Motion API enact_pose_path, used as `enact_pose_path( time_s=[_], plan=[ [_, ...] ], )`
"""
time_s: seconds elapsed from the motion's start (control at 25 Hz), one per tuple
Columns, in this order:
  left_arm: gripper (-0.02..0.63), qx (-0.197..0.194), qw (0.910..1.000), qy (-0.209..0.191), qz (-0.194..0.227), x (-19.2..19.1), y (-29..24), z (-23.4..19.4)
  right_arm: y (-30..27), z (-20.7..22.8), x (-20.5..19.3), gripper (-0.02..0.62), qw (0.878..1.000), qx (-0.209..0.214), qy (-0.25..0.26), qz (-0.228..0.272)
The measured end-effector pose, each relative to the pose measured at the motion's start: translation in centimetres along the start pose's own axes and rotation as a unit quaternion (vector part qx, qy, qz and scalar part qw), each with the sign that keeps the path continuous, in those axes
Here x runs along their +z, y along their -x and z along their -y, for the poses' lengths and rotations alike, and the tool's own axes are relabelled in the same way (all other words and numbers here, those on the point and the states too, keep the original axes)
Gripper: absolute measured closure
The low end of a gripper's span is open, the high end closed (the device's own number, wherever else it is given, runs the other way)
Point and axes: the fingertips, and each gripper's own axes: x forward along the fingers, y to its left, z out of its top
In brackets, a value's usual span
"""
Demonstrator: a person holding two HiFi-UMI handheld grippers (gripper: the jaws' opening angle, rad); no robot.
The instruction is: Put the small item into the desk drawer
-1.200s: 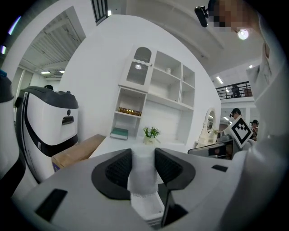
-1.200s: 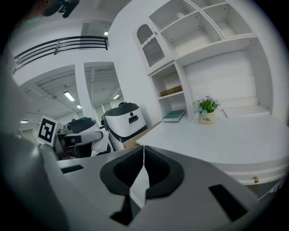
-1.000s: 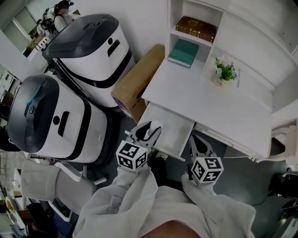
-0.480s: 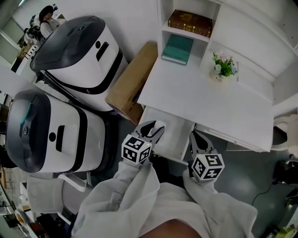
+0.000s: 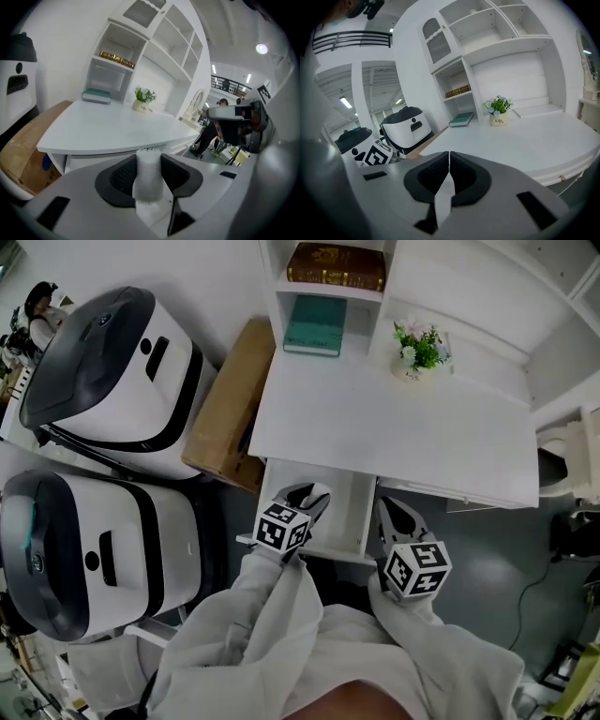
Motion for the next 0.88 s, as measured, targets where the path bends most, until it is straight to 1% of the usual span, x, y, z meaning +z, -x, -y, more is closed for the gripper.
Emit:
enact_pose_path(
  time_s=[0.16, 0.28, 0.36, 0.48, 0.68, 0.88],
  plan=[
    [0.431, -0.018, 0.9988, -0.005, -0.045, -1.9, -3.1, -0.7, 0.0, 0.5, -0.6, 0.561, 1.0, -0.017, -0.006, -0.006],
    [0.431, -0.024, 0.9966, -0.003, -0.079, -3.5, -5.4, -1.2, 0.2, 1.1, -1.0, 0.561, 0.999, -0.028, -0.012, -0.012],
    [0.431, -0.016, 0.9949, -0.001, -0.099, -4.8, -6.8, -1.8, 0.5, 1.5, -1.4, 0.561, 0.999, -0.034, -0.016, -0.017],
    [0.431, 0.008, 0.9923, -0.003, -0.124, -6.8, -8.7, -2.9, 1.0, 2.0, -2.0, 0.561, 0.998, -0.045, -0.022, -0.026],
    [0.431, 0.029, 0.9891, 0.013, -0.144, -9.3, -11.2, -4.5, 1.7, 2.5, -3.0, 0.561, 0.997, -0.058, -0.03, -0.045],
    [0.431, 0.032, 0.987, 0.04, -0.152, -11.2, -13.0, -5.4, 2.5, 2.6, -4.0, 0.561, 0.995, -0.069, -0.033, -0.065]
  ],
)
